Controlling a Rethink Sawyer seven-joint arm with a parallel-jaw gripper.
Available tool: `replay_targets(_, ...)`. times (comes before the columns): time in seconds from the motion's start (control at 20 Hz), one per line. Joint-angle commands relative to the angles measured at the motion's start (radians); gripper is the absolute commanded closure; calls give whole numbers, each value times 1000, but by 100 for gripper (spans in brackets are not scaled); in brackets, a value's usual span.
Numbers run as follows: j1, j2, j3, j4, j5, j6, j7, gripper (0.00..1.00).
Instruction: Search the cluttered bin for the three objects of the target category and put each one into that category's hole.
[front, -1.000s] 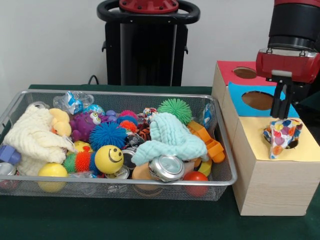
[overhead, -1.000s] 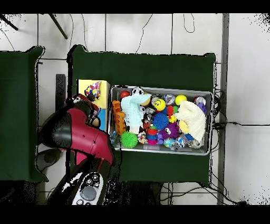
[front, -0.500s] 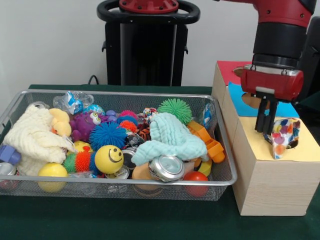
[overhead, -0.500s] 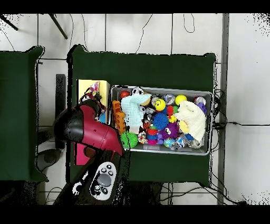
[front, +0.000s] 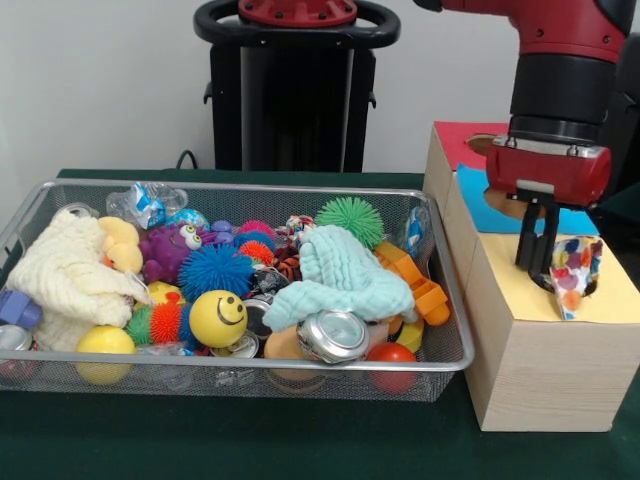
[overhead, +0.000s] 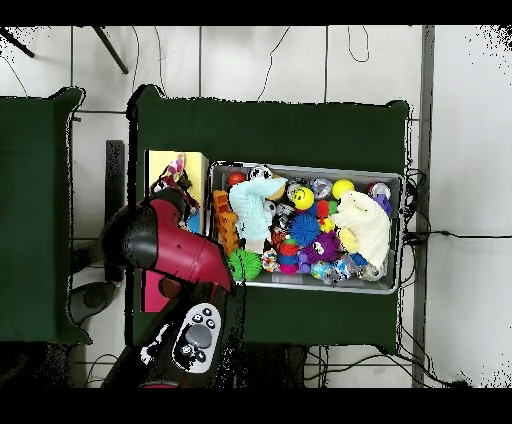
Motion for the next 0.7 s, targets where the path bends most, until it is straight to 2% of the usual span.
replay_targets(0.05,-16,2,153,98,-6,38,207,100)
replay_targets(0.35,3,-32,133,111,8,95,205,100)
replay_targets(0.7,26,-40,111,113,21,115,210,100)
